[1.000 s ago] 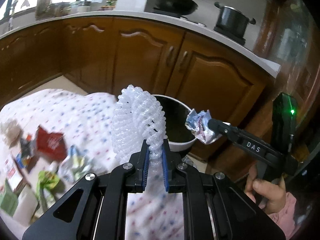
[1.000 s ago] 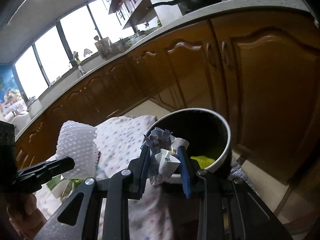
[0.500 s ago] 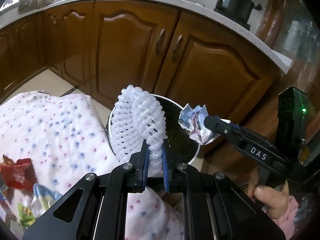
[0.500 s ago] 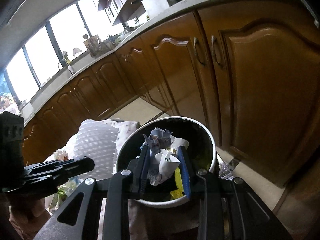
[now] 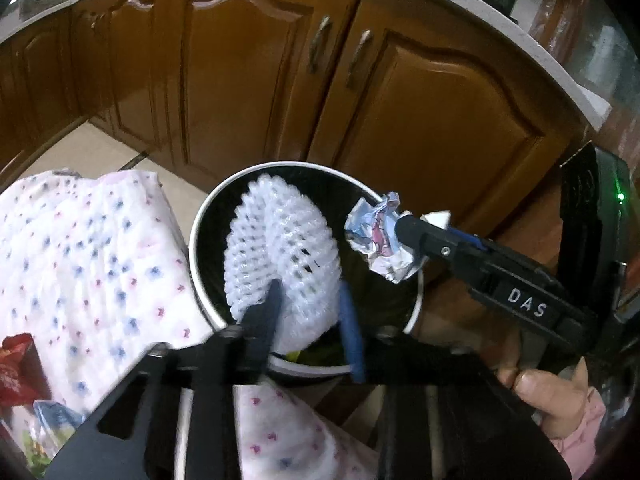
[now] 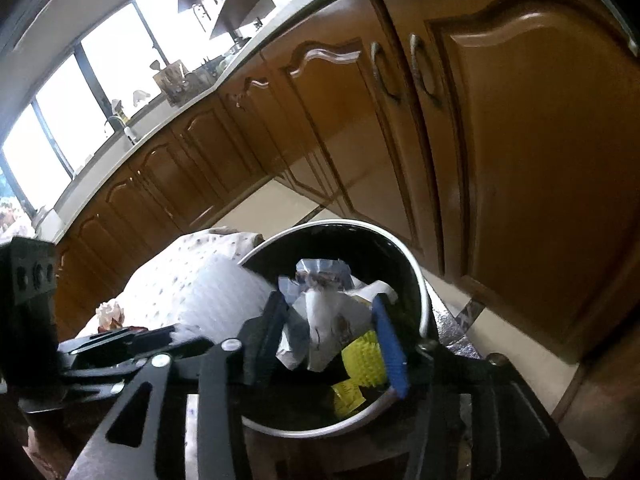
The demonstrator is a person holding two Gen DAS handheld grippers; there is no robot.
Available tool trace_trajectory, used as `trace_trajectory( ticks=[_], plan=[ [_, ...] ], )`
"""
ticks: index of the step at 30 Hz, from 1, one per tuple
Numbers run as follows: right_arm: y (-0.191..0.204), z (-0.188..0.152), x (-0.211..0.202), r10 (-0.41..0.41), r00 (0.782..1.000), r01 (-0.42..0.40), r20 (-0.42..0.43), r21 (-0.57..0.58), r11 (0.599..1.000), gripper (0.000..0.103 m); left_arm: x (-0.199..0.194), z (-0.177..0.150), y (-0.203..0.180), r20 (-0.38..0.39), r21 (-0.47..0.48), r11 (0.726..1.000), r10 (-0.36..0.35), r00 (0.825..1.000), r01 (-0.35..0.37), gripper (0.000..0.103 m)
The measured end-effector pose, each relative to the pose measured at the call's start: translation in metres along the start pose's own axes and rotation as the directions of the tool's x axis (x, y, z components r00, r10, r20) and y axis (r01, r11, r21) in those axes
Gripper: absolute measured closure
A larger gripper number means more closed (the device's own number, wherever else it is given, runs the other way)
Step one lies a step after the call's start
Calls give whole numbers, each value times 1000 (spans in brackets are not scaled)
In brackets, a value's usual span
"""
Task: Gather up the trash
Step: 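Carry the foam net and foil to the bin and release both, then move both grippers back over the remaining trash on the table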
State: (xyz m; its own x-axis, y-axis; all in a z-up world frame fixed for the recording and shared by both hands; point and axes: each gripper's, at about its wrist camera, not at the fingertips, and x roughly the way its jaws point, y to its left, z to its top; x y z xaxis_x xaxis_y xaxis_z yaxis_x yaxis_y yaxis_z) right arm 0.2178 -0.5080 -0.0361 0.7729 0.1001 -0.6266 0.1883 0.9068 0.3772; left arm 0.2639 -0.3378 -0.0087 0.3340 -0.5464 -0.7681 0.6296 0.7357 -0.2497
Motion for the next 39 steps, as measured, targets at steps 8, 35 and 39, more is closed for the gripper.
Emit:
trace_trajectory(
  ticks=[8,35,39],
  plan=[
    [-6,-4,-17,19,999,-22,46,46,999,34,-29,-15,16,61,-60,998,-9,998,12,40],
    [117,-87,-49,192,981,-190,25,-54,980,12,-184,-150,125,206,-359,917,259,944,-173,28],
    [135,-95,-44,210,978,-209,3,-80,975,12,-194,-159,140,197,-386,902,286,938,-194,28]
  ],
)
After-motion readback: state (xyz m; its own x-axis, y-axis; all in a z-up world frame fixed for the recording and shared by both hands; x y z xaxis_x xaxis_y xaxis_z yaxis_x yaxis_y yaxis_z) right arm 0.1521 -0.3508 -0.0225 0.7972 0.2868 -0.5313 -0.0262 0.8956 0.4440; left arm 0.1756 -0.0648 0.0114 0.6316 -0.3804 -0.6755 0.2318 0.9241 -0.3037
